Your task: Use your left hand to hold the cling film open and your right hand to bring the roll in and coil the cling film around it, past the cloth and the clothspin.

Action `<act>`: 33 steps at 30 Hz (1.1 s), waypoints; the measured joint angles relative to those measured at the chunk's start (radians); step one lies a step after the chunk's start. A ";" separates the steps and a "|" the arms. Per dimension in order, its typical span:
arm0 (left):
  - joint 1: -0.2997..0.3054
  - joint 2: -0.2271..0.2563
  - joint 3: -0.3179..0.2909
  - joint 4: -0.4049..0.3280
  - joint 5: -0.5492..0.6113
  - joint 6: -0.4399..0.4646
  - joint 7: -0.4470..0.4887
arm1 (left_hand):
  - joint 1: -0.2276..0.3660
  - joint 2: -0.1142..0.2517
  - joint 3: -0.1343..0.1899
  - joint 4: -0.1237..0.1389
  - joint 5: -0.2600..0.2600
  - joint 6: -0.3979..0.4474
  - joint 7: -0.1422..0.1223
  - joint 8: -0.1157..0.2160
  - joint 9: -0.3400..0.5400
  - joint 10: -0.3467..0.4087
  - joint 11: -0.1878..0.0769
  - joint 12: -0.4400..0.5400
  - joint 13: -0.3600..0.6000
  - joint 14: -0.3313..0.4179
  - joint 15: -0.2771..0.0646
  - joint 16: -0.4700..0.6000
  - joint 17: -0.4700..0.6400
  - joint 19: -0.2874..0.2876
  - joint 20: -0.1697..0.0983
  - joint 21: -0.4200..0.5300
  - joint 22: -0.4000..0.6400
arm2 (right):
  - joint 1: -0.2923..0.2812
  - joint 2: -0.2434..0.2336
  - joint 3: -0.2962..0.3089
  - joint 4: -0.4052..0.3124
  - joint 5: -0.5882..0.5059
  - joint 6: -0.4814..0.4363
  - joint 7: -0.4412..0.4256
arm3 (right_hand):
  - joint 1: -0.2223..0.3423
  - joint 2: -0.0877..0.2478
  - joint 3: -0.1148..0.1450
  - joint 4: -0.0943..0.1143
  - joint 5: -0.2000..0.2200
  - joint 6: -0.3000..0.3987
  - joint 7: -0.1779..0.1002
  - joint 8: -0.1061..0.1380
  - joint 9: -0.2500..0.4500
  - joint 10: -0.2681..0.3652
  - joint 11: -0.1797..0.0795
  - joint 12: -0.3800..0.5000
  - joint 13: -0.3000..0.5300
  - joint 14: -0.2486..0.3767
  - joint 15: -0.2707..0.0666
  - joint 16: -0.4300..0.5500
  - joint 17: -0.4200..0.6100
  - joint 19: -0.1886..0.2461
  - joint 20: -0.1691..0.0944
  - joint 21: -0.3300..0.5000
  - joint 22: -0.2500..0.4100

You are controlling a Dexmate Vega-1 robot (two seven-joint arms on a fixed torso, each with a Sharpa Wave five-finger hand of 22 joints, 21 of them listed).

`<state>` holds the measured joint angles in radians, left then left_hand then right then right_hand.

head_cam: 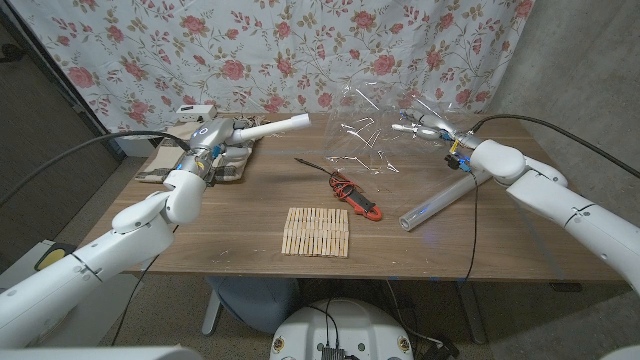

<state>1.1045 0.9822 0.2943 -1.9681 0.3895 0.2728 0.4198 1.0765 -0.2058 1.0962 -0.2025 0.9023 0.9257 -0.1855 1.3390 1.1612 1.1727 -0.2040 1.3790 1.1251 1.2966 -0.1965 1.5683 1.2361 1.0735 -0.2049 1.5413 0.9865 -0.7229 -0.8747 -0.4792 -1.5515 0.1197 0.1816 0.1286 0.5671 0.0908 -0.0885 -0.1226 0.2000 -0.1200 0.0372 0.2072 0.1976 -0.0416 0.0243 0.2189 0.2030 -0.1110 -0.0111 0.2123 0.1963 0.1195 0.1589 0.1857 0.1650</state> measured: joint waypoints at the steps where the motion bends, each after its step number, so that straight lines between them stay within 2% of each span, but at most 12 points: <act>1: 0.000 0.000 0.000 0.000 0.000 0.001 -0.001 | 0.000 0.000 0.000 0.000 0.000 0.001 0.001 0.000 0.000 0.000 0.000 0.000 0.000 0.000 0.000 0.000 0.000 0.000 0.000 0.000 -0.001 | 0.000 -0.005 0.000 -0.003 -0.004 0.000 0.000 | -0.005 -0.005 0.000 0.000 0.000 0.000 0.000 0.000 0.000 0.000 0.000 0.000 0.000 0.003 -0.003 0.000 -0.001 0.000 0.000 0.000 0.000; 11: 0.006 0.004 -0.001 -0.007 0.003 0.010 -0.001 | 0.000 0.000 0.000 0.000 0.000 0.001 0.001 0.000 0.000 0.000 0.000 0.000 0.000 0.000 0.000 0.000 0.000 0.000 0.000 0.000 -0.009 | -0.002 -0.042 0.001 -0.020 -0.045 -0.001 0.005 | -0.013 -0.013 -0.003 0.003 0.000 0.004 0.004 0.000 0.000 0.000 0.000 0.000 0.000 0.010 0.000 0.000 -0.001 0.011 0.000 0.000 0.000; 21: 0.024 0.009 -0.014 -0.019 0.003 0.021 0.006 | 0.000 0.000 0.000 0.000 0.000 0.007 -0.004 0.000 0.000 0.000 0.000 0.000 0.000 -0.006 -0.005 0.000 0.000 -0.005 0.005 0.000 -0.013 | -0.003 -0.082 0.012 -0.037 -0.077 -0.006 0.024 | -0.017 -0.028 -0.010 0.004 0.004 0.004 0.004 0.000 0.000 0.019 -0.012 0.000 0.000 0.025 -0.014 0.007 -0.001 0.025 -0.007 0.007 0.000; 33: 0.038 0.011 -0.019 -0.030 0.002 0.029 0.010 | 0.000 0.000 0.000 0.000 0.000 0.007 -0.004 0.000 0.000 0.000 0.000 0.000 0.000 -0.006 -0.005 0.000 0.000 -0.005 0.005 0.000 -0.024 | -0.003 -0.110 0.019 -0.052 -0.109 0.002 0.046 | -0.025 -0.035 -0.014 0.008 0.004 0.004 0.004 0.000 0.005 0.020 -0.012 0.000 0.000 0.025 -0.014 0.007 0.000 0.028 -0.004 0.007 0.000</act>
<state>1.1421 0.9930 0.2752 -1.9984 0.3914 0.3017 0.4294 1.0765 -0.2057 1.0961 -0.2026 0.9021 0.9325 -0.1896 1.3390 1.1612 1.1728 -0.2040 1.3790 1.1251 1.2910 -0.2017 1.5682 1.2362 1.0682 -0.1997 1.5413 0.9629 -0.7263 -0.9844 -0.4606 -1.6034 0.0109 0.1832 0.1751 0.5424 0.0554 -0.1024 -0.1145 0.2039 -0.1160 0.0413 0.2071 0.2026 -0.0219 0.0120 0.2190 0.2030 -0.0865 -0.0250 0.2191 0.1963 0.1478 0.1552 0.1925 0.1650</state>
